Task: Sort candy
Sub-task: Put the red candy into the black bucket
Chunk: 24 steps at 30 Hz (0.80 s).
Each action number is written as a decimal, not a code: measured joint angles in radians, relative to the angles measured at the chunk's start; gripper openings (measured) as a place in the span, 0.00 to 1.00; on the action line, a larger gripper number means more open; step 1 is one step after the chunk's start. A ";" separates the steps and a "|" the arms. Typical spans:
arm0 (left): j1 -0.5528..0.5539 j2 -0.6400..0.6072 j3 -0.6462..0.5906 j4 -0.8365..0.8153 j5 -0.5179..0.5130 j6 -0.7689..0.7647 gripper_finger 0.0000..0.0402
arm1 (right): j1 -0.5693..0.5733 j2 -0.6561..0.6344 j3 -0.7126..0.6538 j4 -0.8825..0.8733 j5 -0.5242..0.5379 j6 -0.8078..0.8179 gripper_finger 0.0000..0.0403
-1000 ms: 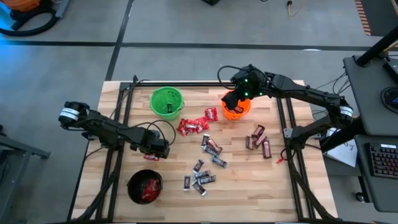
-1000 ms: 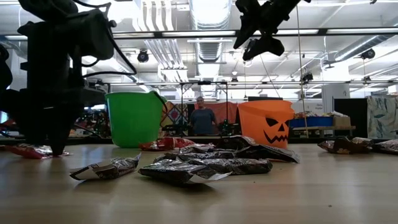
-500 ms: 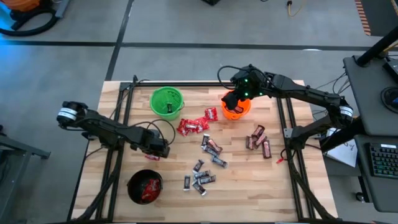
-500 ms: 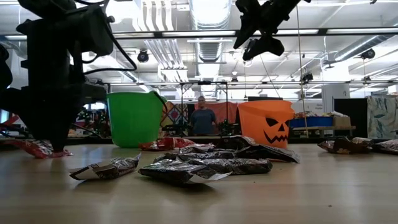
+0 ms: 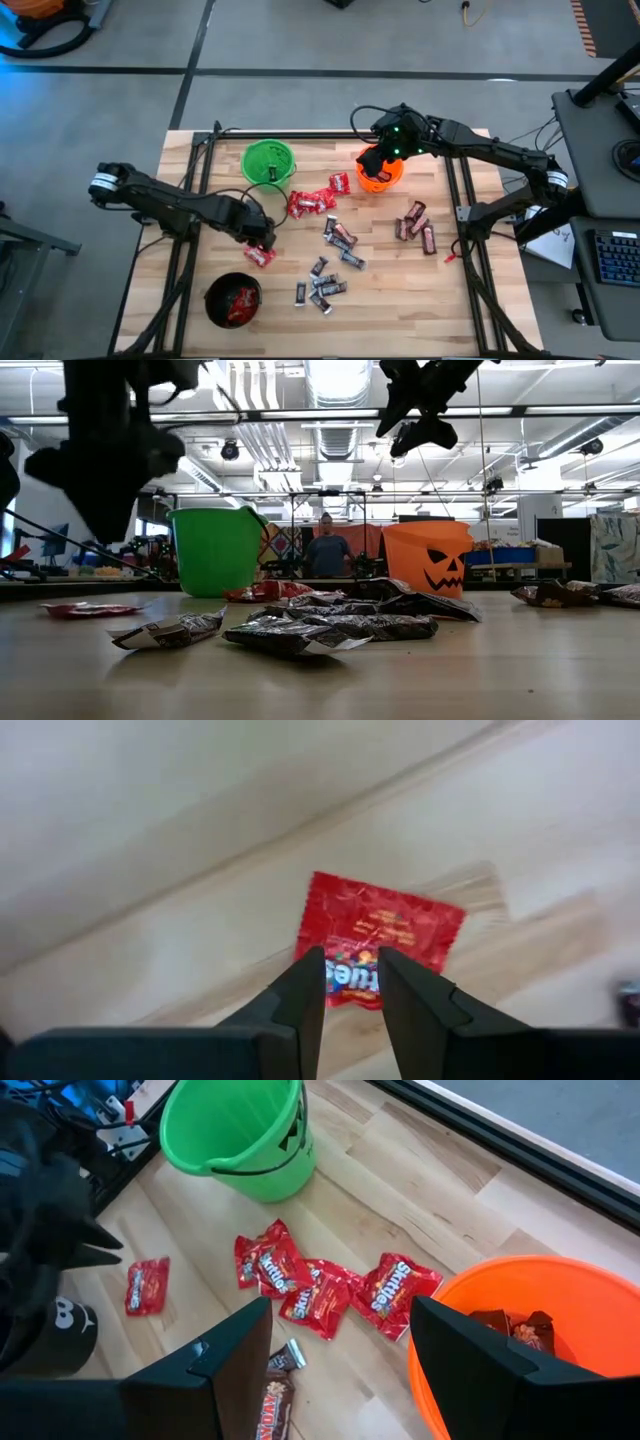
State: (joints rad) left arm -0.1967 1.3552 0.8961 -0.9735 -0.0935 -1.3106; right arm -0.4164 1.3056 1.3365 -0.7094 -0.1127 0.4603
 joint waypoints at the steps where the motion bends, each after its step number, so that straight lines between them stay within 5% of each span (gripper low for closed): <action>1: 0.000 0.000 0.021 -0.021 -0.009 0.013 0.20 | 0.000 0.000 0.000 0.000 0.000 0.000 0.57; 6: -0.001 0.000 0.081 -0.053 -0.034 0.044 0.20 | 0.006 0.000 0.000 0.000 0.000 0.000 0.57; 11: -0.010 0.000 0.071 0.033 0.071 0.099 0.23 | 0.026 -0.001 0.000 0.000 0.000 -0.006 0.57; 24: -0.032 0.000 -0.027 0.162 0.057 0.119 0.61 | 0.051 -0.001 0.000 0.001 0.008 -0.007 0.57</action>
State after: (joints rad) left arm -0.2287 1.3548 0.8687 -0.8120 -0.0364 -1.1911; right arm -0.3656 1.3047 1.3365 -0.7086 -0.1047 0.4530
